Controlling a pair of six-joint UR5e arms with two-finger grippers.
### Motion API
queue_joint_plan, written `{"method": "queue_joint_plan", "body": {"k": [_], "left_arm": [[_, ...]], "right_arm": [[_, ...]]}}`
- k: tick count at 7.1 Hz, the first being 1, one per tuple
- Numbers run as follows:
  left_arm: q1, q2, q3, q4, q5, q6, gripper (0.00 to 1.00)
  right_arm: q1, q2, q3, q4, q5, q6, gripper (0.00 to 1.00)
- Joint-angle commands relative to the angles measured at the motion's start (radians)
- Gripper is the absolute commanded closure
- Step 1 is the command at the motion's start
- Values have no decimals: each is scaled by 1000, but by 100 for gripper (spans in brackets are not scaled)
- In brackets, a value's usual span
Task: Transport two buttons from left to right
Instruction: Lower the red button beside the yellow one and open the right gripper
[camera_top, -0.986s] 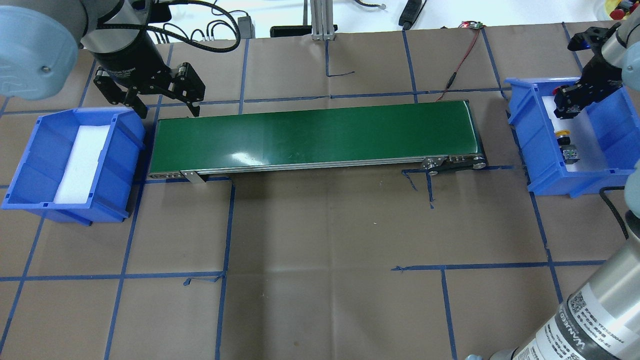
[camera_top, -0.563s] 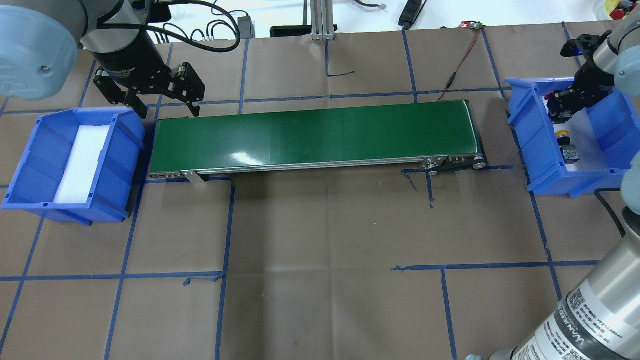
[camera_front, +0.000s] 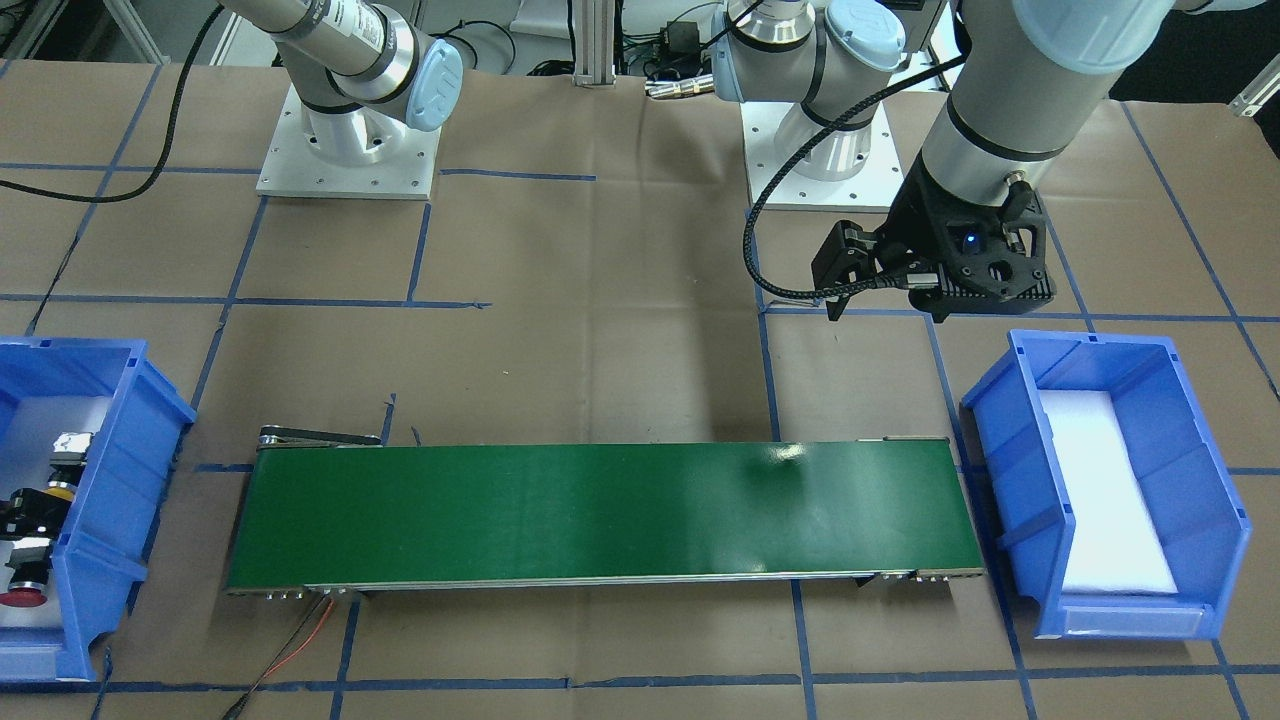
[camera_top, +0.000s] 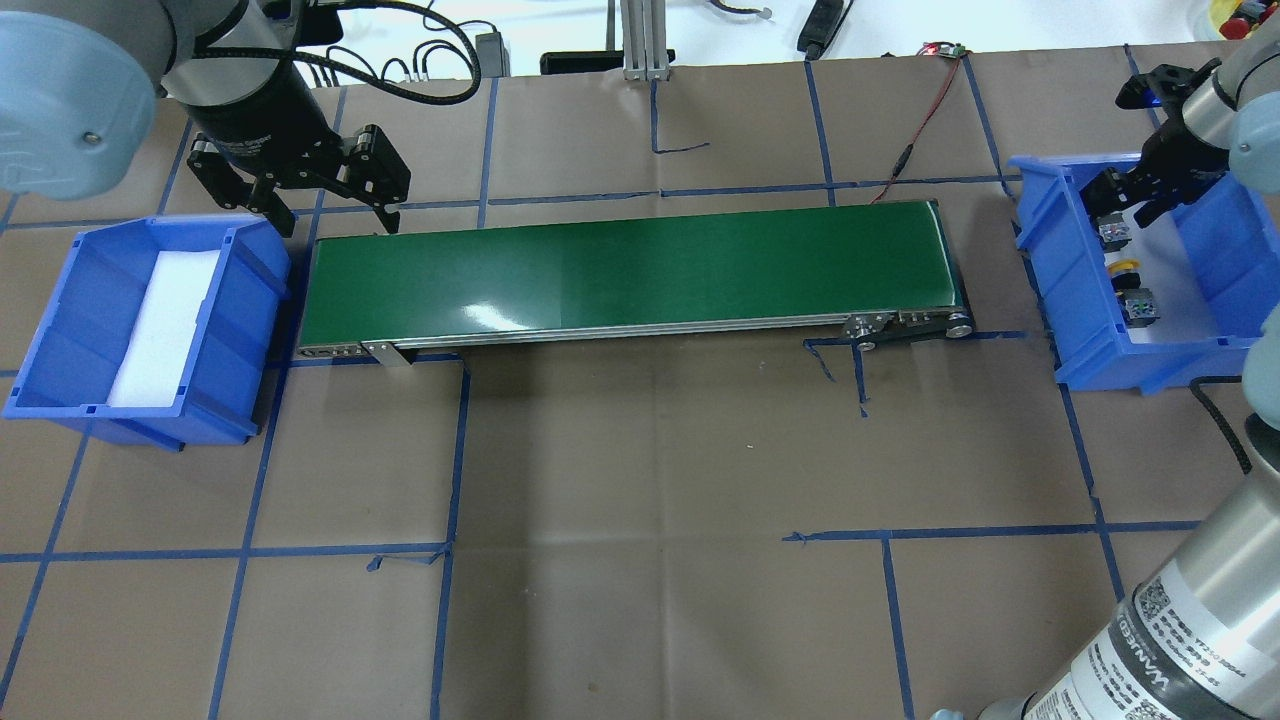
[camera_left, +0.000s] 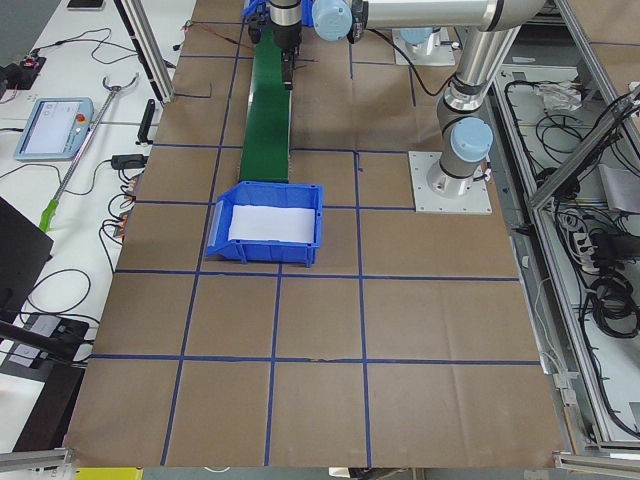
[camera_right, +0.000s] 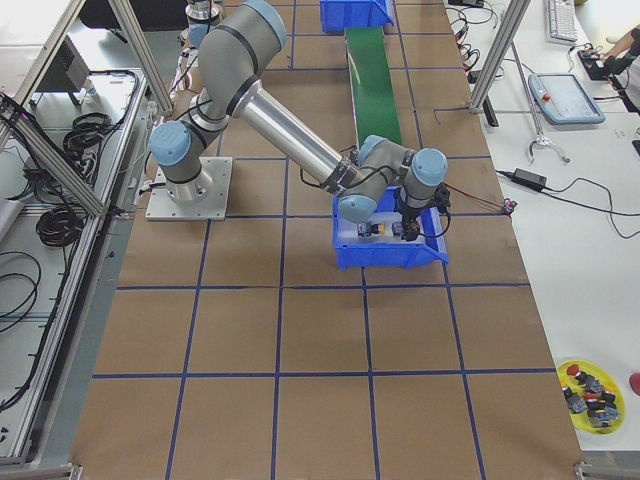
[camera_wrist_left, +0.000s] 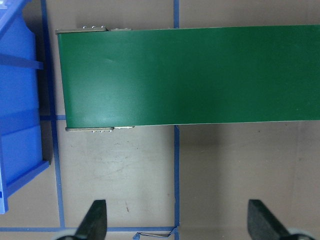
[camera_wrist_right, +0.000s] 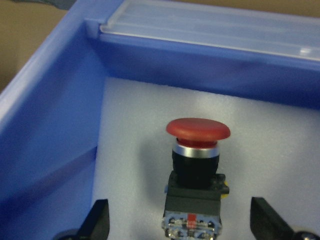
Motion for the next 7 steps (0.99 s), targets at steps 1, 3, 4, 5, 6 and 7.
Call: {"method": "queue_joint_plan", "body": {"k": [1, 3, 4, 5, 6, 7], "left_arm": [[0, 2, 0, 0, 0, 0, 0], [0, 0, 0, 0, 0, 0, 0], [0, 0, 0, 0, 0, 0, 0], [0, 2, 0, 0, 0, 0, 0], [0, 0, 2, 0, 0, 0, 0], [0, 0, 2, 0, 0, 0, 0]], "right_arm": [[-1, -15, -5, 4, -2, 2, 1], [-1, -27, -8, 5, -8, 3, 1], [-1, -59, -8, 10, -19, 27, 1], [-1, -110, -2, 11, -19, 59, 1], [1, -162, 1, 13, -19, 80, 0], [1, -229, 1, 60, -10, 133, 0]]}}
